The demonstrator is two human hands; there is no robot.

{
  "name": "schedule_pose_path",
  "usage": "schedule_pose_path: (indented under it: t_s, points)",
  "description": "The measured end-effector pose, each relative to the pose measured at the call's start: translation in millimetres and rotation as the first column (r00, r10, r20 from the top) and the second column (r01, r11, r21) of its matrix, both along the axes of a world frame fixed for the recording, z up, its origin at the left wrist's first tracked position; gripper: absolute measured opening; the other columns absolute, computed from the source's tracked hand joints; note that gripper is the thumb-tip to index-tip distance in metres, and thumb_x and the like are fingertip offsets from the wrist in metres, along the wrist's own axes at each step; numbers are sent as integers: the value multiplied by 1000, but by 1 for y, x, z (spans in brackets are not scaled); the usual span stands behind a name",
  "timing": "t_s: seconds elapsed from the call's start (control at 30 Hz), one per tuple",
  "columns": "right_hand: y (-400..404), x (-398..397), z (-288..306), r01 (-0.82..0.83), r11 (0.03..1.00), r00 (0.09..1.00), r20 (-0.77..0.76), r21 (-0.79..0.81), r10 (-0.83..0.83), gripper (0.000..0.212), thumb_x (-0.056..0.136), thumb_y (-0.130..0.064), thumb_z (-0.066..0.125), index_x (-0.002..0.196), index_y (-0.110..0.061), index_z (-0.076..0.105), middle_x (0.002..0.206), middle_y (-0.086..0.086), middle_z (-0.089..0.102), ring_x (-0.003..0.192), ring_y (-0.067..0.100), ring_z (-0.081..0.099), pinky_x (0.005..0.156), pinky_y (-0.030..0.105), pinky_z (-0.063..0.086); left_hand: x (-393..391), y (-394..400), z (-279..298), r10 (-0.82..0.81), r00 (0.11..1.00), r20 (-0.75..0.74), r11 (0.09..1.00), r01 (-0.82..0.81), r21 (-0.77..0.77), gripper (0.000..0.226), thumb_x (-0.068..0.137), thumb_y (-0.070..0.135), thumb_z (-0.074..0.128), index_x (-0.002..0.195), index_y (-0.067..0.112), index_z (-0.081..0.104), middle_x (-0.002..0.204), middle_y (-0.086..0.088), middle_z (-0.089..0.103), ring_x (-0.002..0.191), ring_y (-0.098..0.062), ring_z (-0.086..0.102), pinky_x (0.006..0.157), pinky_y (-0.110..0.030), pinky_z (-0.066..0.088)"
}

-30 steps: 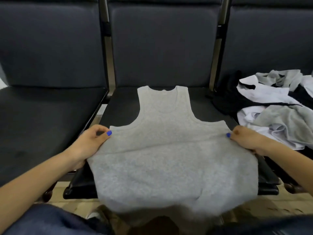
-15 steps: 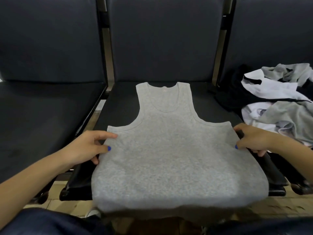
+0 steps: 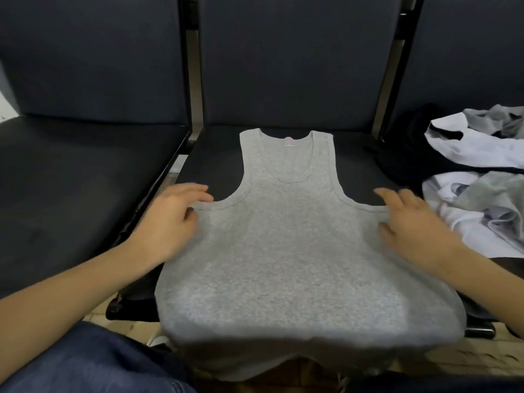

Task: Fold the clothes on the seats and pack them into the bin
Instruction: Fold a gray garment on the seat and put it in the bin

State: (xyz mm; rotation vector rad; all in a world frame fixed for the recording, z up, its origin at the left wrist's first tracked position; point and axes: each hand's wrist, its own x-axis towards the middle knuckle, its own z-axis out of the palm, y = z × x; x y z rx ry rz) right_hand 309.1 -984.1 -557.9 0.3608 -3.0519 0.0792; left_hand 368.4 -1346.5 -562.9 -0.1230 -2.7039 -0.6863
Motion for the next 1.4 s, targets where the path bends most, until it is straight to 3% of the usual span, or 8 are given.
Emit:
schedule_pose_path:
  t_s: [0.17, 0.27, 0.37, 0.77, 0.87, 1.0, 1.17, 1.4]
  points:
    - [-33, 7, -9, -294, 938, 934, 153, -186, 323, 51, 97, -28, 50, 145, -21, 35, 146, -1, 40, 138, 18, 31, 111, 22, 18, 4, 31, -11, -444, 894, 55, 867, 444, -225, 39, 88, 28, 41, 110, 16, 70, 121, -1, 66, 130, -18, 45, 109, -25, 31]
    - [-45, 6, -18, -225, 967, 879, 405, -117, 253, 56, 98, -50, 32, 150, -34, 19, 158, -9, 8, 147, 13, -2, 116, 26, -2, 4, 49, -18, -280, 864, 417, 883, 403, -241, 64, 92, 57, 17, 148, 28, 31, 154, 5, 31, 146, -15, 17, 117, -31, 9]
    - [-50, -1, -19, -179, 981, 790, 605, 72, 99, 62, 94, -61, 11, 150, -39, -2, 159, -5, -15, 146, 18, -16, 117, 37, -9, -4, 51, -30, -68, 771, 633, 884, 340, -319, 59, 100, 53, 14, 152, 30, 1, 160, 11, -5, 146, -10, -11, 116, -35, -11]
    - [-77, -18, -36, -52, 995, 836, 549, 84, -2, 59, 100, -53, 17, 151, -36, -5, 159, -1, -19, 146, 24, -17, 117, 46, -10, -42, 32, -33, 46, 809, 586, 832, 294, -471, 71, 89, 61, -3, 152, 32, 4, 160, 12, -6, 147, -10, -7, 117, -33, -7]
    - [-82, -19, -29, -26, 997, 893, 450, 79, -12, 56, 100, -45, 28, 151, -26, 20, 160, 4, 13, 146, 27, 13, 116, 42, 13, -53, 35, -19, 91, 859, 504, 785, 250, -567, 77, 84, 61, 3, 144, 23, 32, 150, 1, 28, 138, -18, 27, 111, -31, 20]
    - [-84, -32, -6, 40, 995, 991, 129, -92, -28, 29, 94, -25, 40, 114, -17, 59, 115, 2, 63, 105, 25, 58, 79, 31, 43, -73, 48, -2, 134, 925, 357, 837, 87, -541, 27, 100, 29, 36, 111, 13, 55, 106, -1, 41, 109, -22, 49, 87, -30, 35]
    - [-87, -64, -12, 92, 988, 990, 117, -125, -78, 34, 96, -26, 42, 129, -16, 48, 126, 6, 51, 116, 25, 47, 93, 35, 39, -105, 53, -12, 170, 938, 304, 954, -79, -289, 21, 97, 24, 44, 111, 13, 56, 102, -1, 41, 100, -22, 53, 81, -31, 44]
    - [-102, -111, -20, 362, 847, 926, 260, -390, -276, 49, 93, -25, 49, 136, -10, 31, 134, 13, 37, 125, 32, 36, 99, 39, 35, -131, 59, -39, 332, 917, 221, 890, -227, -395, 44, 98, 42, 40, 135, 19, 36, 132, -3, 40, 122, -22, 38, 98, -31, 32]
